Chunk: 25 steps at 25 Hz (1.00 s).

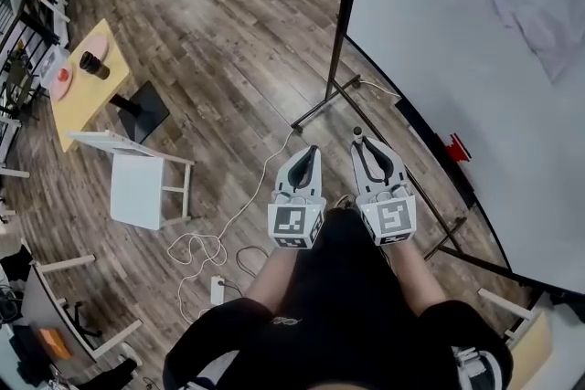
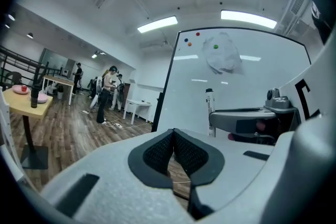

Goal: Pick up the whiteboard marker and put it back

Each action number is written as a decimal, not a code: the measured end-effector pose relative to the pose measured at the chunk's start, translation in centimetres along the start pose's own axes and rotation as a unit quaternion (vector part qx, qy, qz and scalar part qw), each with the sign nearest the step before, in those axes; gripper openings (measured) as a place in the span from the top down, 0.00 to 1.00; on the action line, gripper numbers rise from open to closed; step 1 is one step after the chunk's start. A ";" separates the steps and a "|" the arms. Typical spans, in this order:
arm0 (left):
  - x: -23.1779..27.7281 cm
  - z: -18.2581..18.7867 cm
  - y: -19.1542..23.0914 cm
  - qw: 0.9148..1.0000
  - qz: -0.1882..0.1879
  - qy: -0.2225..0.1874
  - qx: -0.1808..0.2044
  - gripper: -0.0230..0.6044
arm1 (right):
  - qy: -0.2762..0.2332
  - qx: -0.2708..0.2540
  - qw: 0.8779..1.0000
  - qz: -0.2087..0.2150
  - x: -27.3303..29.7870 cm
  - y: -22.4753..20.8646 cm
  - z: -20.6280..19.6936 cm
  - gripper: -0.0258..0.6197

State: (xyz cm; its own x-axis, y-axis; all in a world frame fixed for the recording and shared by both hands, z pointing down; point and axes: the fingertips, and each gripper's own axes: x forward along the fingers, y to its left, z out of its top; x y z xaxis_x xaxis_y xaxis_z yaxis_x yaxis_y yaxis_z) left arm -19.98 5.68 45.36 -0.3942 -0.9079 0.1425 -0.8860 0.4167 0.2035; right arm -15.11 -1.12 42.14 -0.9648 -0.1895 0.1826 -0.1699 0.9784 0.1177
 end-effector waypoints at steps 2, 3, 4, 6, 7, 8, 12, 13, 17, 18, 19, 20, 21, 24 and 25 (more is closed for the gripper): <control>1.7 0.2 -0.9 1.000 -0.011 0.005 0.005 0.95 | 0.004 0.005 1.000 -0.003 0.7 -1.7 0.0 0.88; 2.6 0.2 -1.3 1.000 -0.016 0.008 0.008 0.95 | 0.005 0.006 1.000 -0.007 1.0 -2.6 0.0 0.88; 3.5 0.0 -1.6 1.000 -0.020 0.013 0.012 0.95 | 0.005 0.006 1.000 -0.011 1.3 -3.6 -0.2 0.88; 5.6 -0.3 -2.1 0.999 -0.027 0.021 0.024 0.95 | 0.004 0.003 1.000 -0.022 1.8 -5.8 -0.5 0.88; 6.8 -0.3 -2.4 0.999 -0.031 0.024 0.031 0.95 | 0.004 -0.001 1.000 -0.027 2.0 -7.0 -0.4 0.88; 8.0 -0.2 -3.0 0.998 -0.035 0.028 0.036 0.95 | 0.004 -0.005 0.999 -0.031 2.1 -8.1 -0.4 0.88; 11.9 0.0 -6.3 0.995 -0.065 0.042 0.059 0.95 | 0.007 0.005 0.999 -0.050 1.2 -12.1 -1.1 0.88; 12.8 0.0 -7.3 0.994 -0.073 0.043 0.065 0.95 | 0.007 0.007 0.998 -0.056 0.8 -13.1 -1.5 0.88; 15.5 -1.1 -10.6 0.990 -0.104 0.058 0.076 0.95 | 0.021 0.020 0.995 -0.091 -1.0 -16.5 -4.1 0.88; 16.0 -1.5 -11.4 0.989 -0.113 0.064 0.077 0.95 | 0.028 0.025 0.994 -0.100 -1.5 -17.2 -4.8 0.88; 16.4 -1.8 -12.2 0.987 -0.123 0.070 0.078 0.95 | 0.036 0.029 0.993 -0.108 -2.0 -17.7 -5.4 0.88; 16.8 -2.2 -12.8 0.985 -0.133 0.075 0.080 0.95 | 0.044 0.034 0.992 -0.116 -2.4 -18.2 -6.1 0.88; 17.1 -2.6 -13.4 0.983 -0.142 0.079 0.081 0.95 | 0.051 0.037 0.990 -0.124 -2.7 -18.7 -6.7 0.88; 18.2 -4.0 -14.5 0.979 -0.164 0.095 0.078 0.95 | 0.075 0.035 0.986 -0.145 -3.1 -19.8 -8.3 0.88; 18.6 -4.6 -14.6 0.977 -0.170 0.101 0.077 0.95 | 0.087 0.030 0.984 -0.151 -3.1 -20.0 -8.9 0.87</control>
State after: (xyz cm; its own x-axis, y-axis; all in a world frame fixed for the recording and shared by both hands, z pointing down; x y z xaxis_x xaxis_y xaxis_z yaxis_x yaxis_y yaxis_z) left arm -13.22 -17.07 49.46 -0.0274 -0.9588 0.2826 -0.9897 0.0658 0.1271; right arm -6.96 -20.87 47.87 -0.8207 -0.4784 0.3125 -0.4598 0.8776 0.1360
